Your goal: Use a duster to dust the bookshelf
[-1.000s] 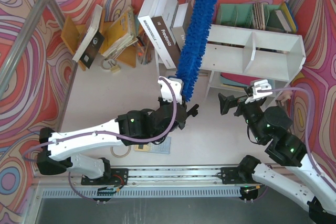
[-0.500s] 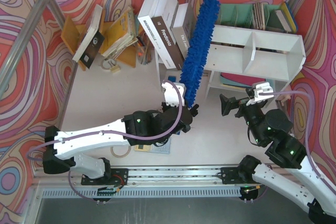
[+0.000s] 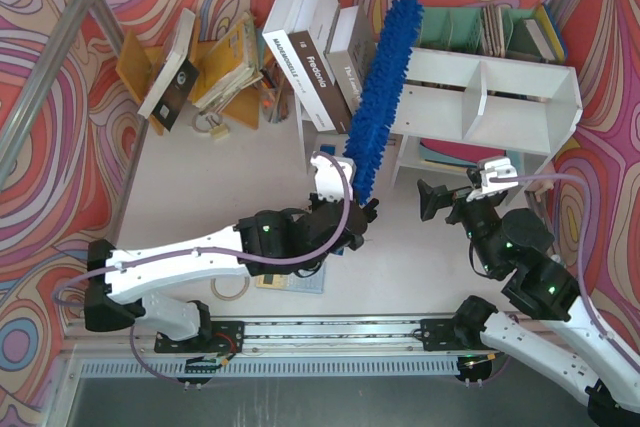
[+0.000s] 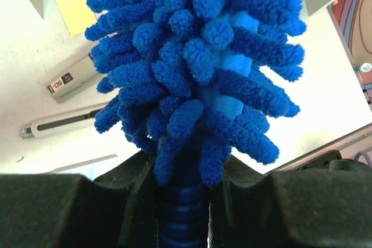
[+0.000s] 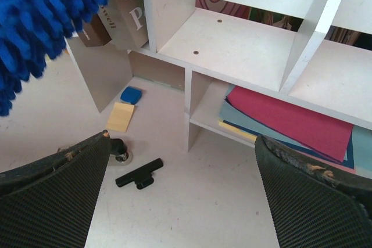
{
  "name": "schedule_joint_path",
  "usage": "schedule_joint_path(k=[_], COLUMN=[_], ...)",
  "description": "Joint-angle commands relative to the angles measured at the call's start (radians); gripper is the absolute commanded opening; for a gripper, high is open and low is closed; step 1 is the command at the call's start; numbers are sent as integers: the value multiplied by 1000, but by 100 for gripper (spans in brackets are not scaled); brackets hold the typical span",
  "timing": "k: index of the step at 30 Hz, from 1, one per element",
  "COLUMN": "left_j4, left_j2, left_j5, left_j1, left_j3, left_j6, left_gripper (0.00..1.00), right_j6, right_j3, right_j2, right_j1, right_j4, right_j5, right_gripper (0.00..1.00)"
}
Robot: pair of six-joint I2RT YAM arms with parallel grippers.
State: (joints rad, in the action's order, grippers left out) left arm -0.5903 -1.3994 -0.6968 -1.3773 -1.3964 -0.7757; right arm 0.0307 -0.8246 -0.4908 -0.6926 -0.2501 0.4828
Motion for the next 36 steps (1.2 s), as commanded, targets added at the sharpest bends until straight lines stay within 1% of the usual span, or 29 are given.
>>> schedule_joint_path(k=[1,3,9,13,18,22,25,29,33,36], left_j4=[101,134,120,104,101,94,97,115,120,116], left_j2=[81,96,92,74,42,52,89,135,142,132], left_j5=[-75,-71,-54,-20,34,-4,-50,-69,-64,-42], left_j1=[10,11,19,25,26,26,33,47,56,62], left_j3=[1,17,63,103,106,77,65,74,92,114], left_j6=[59,64,11,-32,-54,-15,27,57,51,19], left_gripper=[0,0,0,0,0,0,0,0,0,0], right_j6=[18,20,16,16,18,17,17,16,10,-5], right_j3=[12,13,18,22,21,22,22,19,8,-22], right_j2=[17,17,31,37,29,33,35,33,25,3], right_j1=[2,3,3,3,5,4,2,3,3,3], right_j4=[51,50,50,52,54,54,54,55,50,34], right_j5=[21,20,23,22,20,25,25,26,27,45], right_gripper=[99,99,99,99,99,99,99,99,99,99])
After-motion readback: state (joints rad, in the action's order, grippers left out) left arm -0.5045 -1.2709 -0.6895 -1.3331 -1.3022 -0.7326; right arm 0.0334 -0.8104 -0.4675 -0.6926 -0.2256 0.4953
